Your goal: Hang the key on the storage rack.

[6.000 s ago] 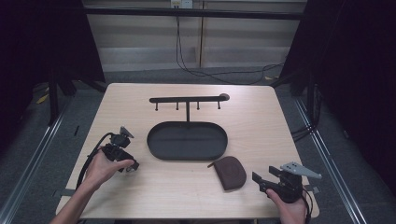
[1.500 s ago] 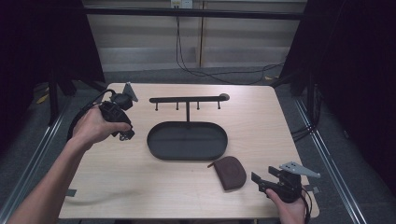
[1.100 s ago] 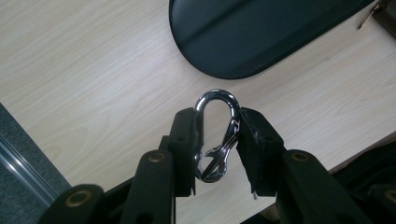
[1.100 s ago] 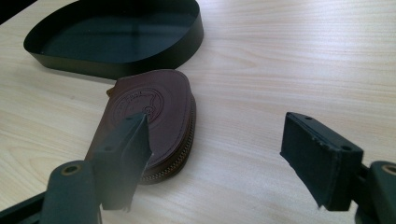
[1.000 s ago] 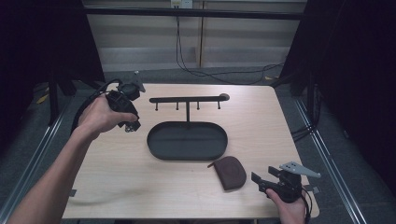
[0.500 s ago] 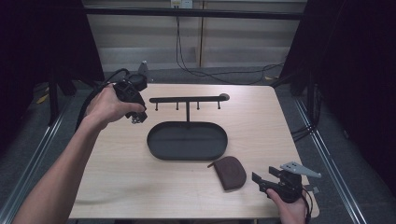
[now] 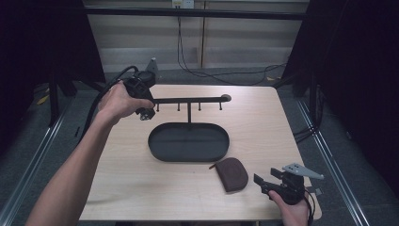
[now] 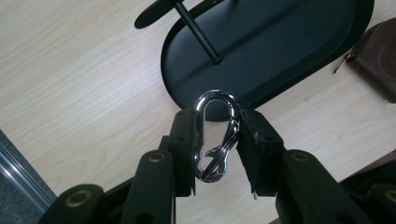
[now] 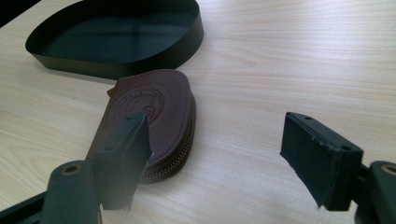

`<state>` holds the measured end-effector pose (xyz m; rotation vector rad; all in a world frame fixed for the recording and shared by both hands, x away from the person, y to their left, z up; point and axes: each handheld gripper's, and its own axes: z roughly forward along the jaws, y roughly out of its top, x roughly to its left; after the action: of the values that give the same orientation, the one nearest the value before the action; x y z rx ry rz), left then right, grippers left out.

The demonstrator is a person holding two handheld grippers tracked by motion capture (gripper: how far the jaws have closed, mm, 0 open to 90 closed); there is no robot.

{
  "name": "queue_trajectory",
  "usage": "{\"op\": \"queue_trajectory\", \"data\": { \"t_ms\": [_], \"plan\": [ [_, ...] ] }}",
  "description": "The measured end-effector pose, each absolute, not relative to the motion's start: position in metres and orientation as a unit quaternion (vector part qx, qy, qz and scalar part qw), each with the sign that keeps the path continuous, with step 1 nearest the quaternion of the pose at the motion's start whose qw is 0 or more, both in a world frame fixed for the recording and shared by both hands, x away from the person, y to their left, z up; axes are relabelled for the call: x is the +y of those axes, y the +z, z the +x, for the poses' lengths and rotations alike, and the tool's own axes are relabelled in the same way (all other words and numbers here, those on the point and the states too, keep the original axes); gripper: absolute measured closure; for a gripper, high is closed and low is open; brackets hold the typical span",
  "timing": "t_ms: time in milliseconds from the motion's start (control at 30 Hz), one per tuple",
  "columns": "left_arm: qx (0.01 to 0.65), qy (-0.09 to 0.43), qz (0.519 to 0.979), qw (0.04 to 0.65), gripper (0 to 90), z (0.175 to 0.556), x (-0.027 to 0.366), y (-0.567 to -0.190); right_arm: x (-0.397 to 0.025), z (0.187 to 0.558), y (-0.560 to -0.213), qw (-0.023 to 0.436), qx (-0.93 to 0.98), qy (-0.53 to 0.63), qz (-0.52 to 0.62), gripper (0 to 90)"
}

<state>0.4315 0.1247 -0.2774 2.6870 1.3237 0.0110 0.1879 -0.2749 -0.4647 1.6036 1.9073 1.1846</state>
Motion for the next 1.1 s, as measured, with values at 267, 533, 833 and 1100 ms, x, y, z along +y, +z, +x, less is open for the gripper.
{"op": "queue_trajectory", "data": {
  "t_ms": [267,533,833,1100],
  "plan": [
    [0.447,0.002,0.892,0.066,67.7,0.44,0.117,-0.282,-0.275,0.188,-0.465,0.189,0.679,0.423,0.57,23.7],
    [0.459,-0.003,0.886,0.067,67.8,0.45,0.115,-0.285,-0.275,0.188,-0.465,0.188,0.679,0.424,0.569,23.7],
    [0.458,0.012,0.887,0.06,67.8,0.452,0.102,-0.286,-0.275,0.187,-0.465,0.187,0.679,0.426,0.568,23.7],
    [0.463,0.02,0.884,0.062,67.9,0.452,0.1,-0.287,-0.275,0.187,-0.465,0.186,0.68,0.427,0.566,23.7]
  ]
}}
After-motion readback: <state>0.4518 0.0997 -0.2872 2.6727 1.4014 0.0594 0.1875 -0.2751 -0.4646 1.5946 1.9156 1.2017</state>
